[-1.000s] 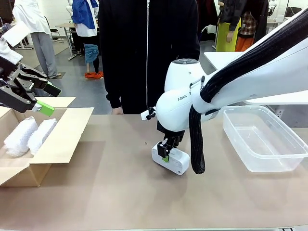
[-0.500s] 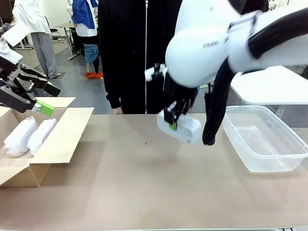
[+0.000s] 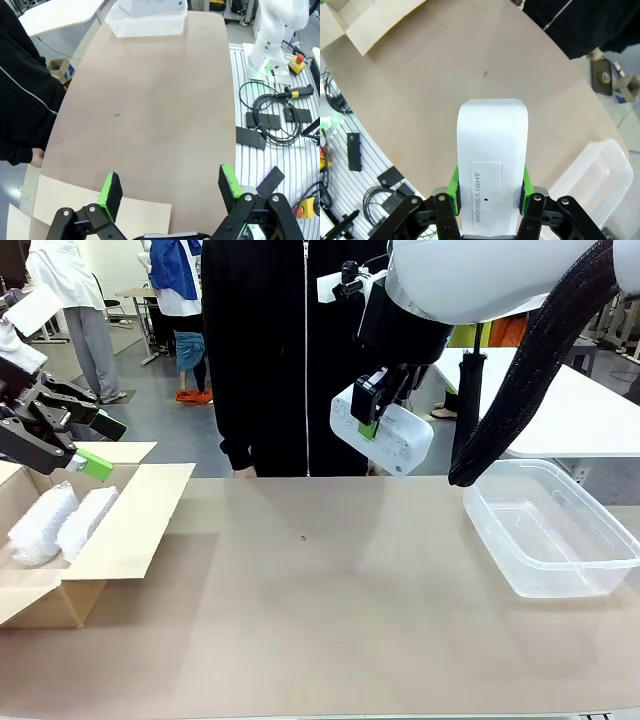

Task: Separate and place wrapped and unwrapped clocks.
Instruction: Pick up the Digital clock indicated by the person, then if the picked Digital clock is wrapped, place it in the Package Box ; if not, place it in the Organizing box.

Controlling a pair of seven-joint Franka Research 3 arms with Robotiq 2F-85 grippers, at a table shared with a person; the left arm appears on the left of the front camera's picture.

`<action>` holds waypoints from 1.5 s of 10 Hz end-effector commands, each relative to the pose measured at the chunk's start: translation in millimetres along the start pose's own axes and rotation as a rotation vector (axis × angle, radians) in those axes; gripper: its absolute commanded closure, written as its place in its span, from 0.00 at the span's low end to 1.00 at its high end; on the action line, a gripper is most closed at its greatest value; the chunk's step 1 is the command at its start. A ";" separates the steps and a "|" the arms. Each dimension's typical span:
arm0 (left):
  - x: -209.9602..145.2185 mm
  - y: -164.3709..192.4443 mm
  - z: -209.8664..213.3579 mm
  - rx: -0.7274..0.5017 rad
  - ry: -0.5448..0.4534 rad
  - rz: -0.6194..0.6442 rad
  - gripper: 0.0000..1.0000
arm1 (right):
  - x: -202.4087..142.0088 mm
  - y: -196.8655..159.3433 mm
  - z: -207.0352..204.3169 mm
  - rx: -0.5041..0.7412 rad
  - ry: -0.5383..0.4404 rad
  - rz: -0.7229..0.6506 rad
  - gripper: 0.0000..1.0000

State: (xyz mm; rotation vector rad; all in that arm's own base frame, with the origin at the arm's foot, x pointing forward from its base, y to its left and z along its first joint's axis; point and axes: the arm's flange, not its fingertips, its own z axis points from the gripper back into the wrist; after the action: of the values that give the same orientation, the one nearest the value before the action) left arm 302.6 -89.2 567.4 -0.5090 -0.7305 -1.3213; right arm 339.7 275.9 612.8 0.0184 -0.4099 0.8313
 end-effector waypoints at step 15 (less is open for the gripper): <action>-0.8 -0.4 -0.4 -0.009 -0.013 -0.015 0.00 | 0.6 2.1 -2.1 0.003 0.004 0.007 0.49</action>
State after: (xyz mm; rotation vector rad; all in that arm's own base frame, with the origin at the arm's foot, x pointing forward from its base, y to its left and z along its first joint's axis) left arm 302.7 -89.2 567.4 -0.5090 -0.7305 -1.3212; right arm 339.3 278.1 610.9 0.0181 -0.4053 0.8383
